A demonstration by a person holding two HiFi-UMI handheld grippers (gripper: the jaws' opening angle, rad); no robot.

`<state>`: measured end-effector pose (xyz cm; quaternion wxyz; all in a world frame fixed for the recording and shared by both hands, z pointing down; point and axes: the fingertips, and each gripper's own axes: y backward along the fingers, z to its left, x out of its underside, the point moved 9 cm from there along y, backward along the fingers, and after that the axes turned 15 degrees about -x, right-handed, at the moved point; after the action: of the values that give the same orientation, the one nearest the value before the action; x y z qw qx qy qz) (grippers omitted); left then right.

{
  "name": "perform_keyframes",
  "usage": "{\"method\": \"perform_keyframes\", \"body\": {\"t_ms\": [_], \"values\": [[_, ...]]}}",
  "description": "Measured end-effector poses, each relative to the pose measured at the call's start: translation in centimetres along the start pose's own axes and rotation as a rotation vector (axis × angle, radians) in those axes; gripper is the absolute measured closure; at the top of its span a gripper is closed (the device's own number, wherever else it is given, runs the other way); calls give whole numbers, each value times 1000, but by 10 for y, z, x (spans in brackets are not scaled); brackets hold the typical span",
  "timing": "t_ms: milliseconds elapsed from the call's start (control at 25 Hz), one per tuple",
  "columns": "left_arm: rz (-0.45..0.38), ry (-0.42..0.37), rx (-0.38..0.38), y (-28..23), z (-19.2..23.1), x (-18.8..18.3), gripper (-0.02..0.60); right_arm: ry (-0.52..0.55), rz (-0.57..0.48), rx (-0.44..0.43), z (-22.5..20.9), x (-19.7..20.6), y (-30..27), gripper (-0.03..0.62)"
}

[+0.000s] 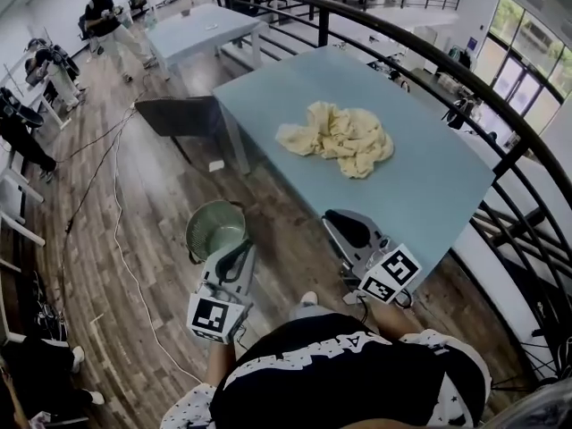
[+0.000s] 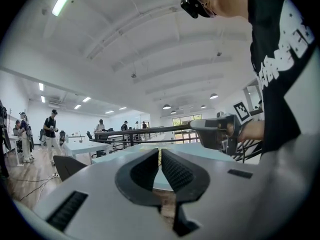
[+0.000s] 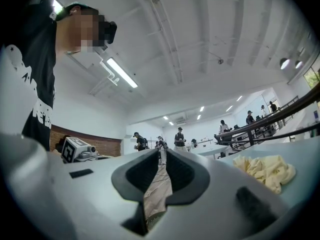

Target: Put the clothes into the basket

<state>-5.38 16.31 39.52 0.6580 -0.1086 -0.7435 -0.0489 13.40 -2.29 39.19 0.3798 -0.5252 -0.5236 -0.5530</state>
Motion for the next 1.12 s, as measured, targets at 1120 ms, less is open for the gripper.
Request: {"method": "perform_keyframes", "body": {"t_ms": [1120], "values": [[21, -38, 95, -105, 6, -2, 566, -33, 2, 112, -87, 5, 4, 520]]}}
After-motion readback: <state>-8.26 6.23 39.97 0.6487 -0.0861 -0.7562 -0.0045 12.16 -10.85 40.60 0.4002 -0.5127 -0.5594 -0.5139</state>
